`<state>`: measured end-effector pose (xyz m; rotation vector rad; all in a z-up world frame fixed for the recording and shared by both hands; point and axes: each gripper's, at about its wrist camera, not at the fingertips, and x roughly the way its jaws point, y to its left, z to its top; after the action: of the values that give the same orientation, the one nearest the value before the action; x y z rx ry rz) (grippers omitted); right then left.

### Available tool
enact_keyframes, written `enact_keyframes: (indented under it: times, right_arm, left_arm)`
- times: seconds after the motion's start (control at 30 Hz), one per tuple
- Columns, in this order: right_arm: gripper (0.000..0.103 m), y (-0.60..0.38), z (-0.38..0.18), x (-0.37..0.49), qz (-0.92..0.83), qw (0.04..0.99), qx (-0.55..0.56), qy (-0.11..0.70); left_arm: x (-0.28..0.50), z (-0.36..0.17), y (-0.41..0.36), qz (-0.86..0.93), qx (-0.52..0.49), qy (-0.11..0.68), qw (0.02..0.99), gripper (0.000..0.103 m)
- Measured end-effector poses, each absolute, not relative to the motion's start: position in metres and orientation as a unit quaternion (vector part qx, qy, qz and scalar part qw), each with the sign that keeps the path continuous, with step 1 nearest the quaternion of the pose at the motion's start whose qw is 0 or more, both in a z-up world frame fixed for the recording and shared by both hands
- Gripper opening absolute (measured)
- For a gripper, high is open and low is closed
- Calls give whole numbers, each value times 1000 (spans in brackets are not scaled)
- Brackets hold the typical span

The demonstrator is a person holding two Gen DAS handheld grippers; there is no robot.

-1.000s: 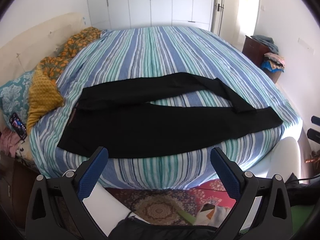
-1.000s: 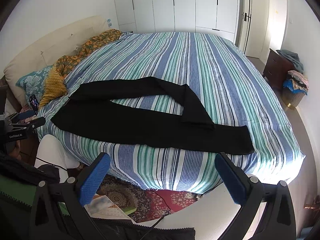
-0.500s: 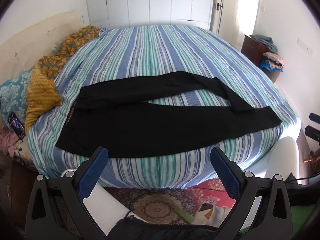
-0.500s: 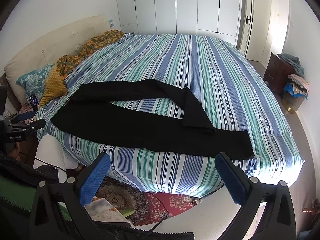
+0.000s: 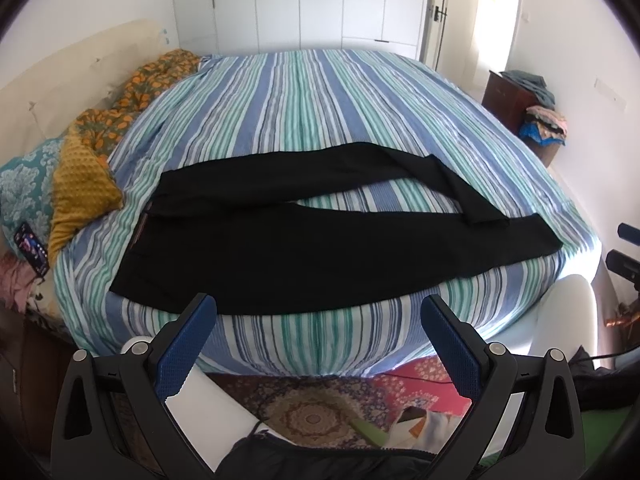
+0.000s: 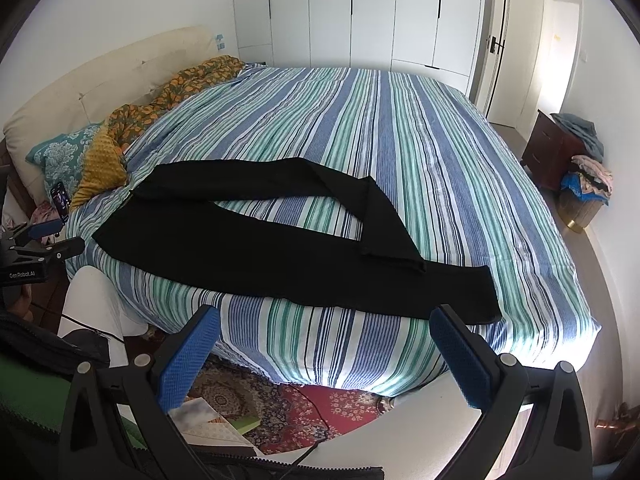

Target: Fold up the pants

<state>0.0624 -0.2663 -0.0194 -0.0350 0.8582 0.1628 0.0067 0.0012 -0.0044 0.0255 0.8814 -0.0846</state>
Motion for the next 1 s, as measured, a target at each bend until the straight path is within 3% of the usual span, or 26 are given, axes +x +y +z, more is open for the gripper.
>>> enact_keyframes:
  times: [1.0]
  right_arm:
    - [103,-263,-18,62,77,909,-24,409]
  left_arm:
    - [5,-4,2,-41,11,422,906,102]
